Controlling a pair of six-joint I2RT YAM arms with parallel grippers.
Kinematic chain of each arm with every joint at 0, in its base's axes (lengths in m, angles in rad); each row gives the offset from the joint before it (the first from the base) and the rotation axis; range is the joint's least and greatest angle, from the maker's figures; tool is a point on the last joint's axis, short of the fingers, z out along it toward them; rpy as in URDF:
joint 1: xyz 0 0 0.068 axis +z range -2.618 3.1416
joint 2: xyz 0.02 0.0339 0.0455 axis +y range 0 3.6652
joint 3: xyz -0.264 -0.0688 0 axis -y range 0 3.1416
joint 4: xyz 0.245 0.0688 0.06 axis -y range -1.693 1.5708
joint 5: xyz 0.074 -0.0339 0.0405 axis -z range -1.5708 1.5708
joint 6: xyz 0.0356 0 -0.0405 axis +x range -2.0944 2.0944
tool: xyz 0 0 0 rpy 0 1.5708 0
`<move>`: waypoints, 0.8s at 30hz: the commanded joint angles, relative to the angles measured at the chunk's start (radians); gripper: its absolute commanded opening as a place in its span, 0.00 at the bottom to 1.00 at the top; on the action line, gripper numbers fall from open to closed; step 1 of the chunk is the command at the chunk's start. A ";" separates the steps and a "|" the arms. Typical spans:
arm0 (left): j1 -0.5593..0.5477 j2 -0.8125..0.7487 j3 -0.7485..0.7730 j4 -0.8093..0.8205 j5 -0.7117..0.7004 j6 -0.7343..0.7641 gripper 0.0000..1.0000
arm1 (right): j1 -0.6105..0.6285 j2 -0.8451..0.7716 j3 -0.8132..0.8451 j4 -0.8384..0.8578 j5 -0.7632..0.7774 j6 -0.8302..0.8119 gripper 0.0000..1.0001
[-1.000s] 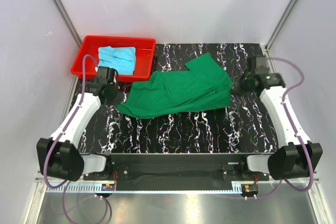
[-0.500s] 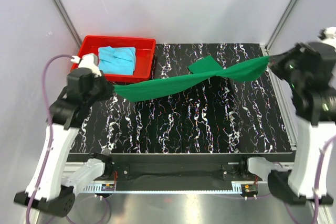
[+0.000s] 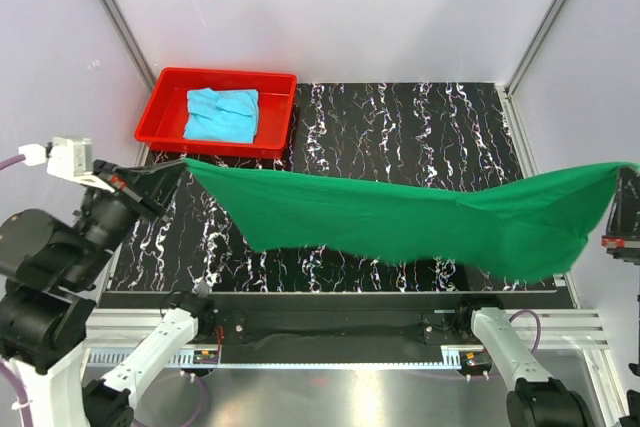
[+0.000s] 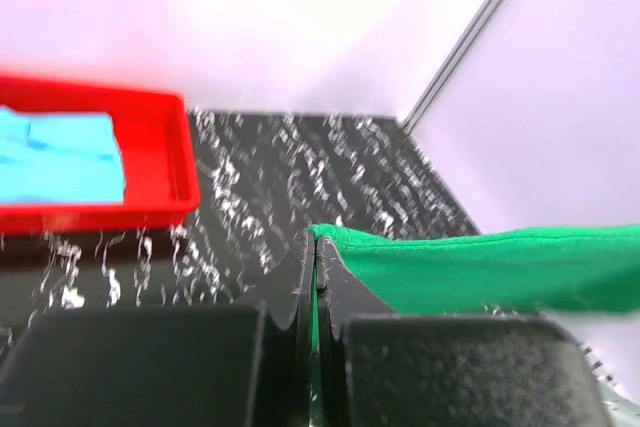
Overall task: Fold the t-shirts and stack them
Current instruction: Flatten the tshirt out
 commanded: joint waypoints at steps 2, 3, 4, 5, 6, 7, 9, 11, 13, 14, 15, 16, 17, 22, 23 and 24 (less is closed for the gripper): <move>-0.014 0.028 0.088 0.045 0.015 0.015 0.00 | 0.000 0.125 0.099 0.017 -0.001 -0.060 0.00; -0.015 0.039 0.091 0.048 0.015 0.018 0.00 | 0.000 0.133 0.099 0.027 -0.003 -0.055 0.00; -0.017 0.045 0.094 0.049 0.015 0.020 0.00 | 0.000 0.145 0.095 0.043 -0.009 -0.049 0.00; -0.018 0.050 0.094 0.060 0.012 0.018 0.00 | 0.000 0.153 0.098 0.067 -0.014 -0.043 0.00; -0.017 0.062 0.097 0.063 0.010 0.018 0.00 | 0.000 0.173 0.107 0.077 -0.020 -0.043 0.00; -0.018 0.071 0.103 0.063 0.010 0.014 0.00 | 0.000 0.187 0.121 0.080 -0.032 -0.047 0.00; -0.017 0.102 0.138 0.060 0.007 0.013 0.00 | 0.000 0.242 0.184 0.072 -0.041 -0.053 0.00; -0.020 0.137 0.161 0.065 -0.005 0.015 0.00 | 0.000 0.262 0.194 0.090 -0.049 -0.060 0.00; -0.021 0.168 0.195 0.056 -0.034 0.015 0.00 | 0.000 0.279 0.175 0.119 -0.047 -0.064 0.00; -0.021 0.180 0.198 0.059 -0.041 0.020 0.00 | 0.000 0.282 0.137 0.153 -0.044 -0.070 0.00; -0.021 0.198 0.192 0.066 -0.053 0.032 0.00 | 0.000 0.288 0.109 0.175 -0.038 -0.076 0.00; -0.023 0.209 0.187 0.074 -0.089 0.033 0.00 | 0.000 0.289 0.080 0.201 -0.023 -0.093 0.00; -0.025 0.224 0.200 0.060 -0.102 0.039 0.00 | 0.001 0.293 0.037 0.245 -0.018 -0.099 0.00; -0.052 0.318 0.320 0.031 -0.128 0.058 0.00 | 0.000 0.369 0.064 0.285 -0.006 -0.098 0.00; -0.057 0.336 0.338 0.023 -0.121 0.055 0.00 | 0.001 0.381 0.102 0.275 -0.006 -0.096 0.00; -0.066 0.341 0.350 0.020 -0.116 0.053 0.00 | 0.000 0.395 0.121 0.268 -0.008 -0.096 0.00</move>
